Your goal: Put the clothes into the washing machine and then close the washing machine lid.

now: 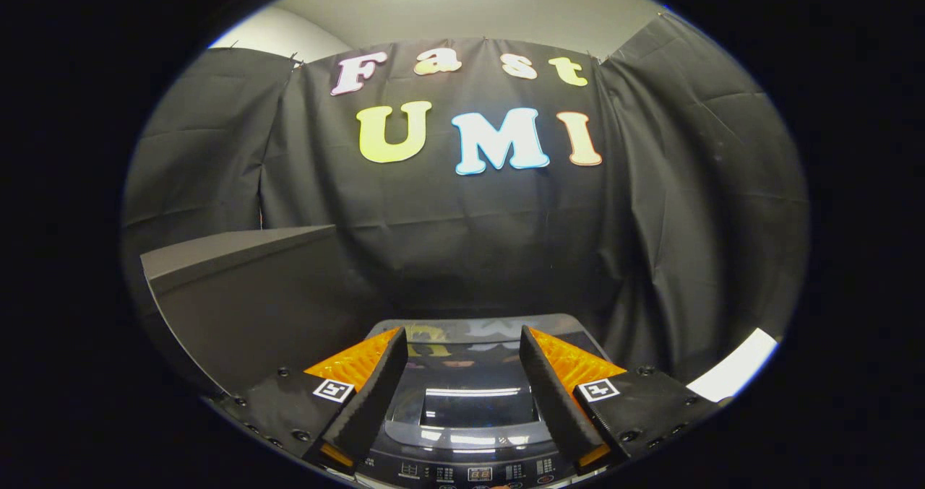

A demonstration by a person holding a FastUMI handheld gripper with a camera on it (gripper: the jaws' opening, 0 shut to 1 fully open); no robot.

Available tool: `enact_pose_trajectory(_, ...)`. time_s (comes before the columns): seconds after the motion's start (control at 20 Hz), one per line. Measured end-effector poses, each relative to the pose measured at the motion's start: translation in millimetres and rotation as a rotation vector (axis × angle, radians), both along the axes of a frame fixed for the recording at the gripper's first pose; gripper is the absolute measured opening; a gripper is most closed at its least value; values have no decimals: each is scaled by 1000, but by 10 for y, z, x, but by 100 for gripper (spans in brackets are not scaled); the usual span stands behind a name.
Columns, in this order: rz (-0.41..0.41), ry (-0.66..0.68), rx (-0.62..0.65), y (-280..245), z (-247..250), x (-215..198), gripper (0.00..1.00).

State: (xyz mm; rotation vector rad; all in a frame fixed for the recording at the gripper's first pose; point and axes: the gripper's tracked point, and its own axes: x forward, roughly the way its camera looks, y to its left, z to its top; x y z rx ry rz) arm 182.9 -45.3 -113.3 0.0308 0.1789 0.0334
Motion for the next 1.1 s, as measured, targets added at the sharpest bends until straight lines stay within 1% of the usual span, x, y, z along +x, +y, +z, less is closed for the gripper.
enact_pose_trajectory(0.25, -5, -14, 11, 37, 81, -176, 97)
enact_pose_trajectory(0.5, 1, -86, 3, 90, 549, -406, 97)
enact_pose_trajectory(0.75, 3, -146, -3, 190, 994, -761, 97)
enact_pose_trajectory(1.1, -11, -183, 0, 274, 1235, -1314, 96)
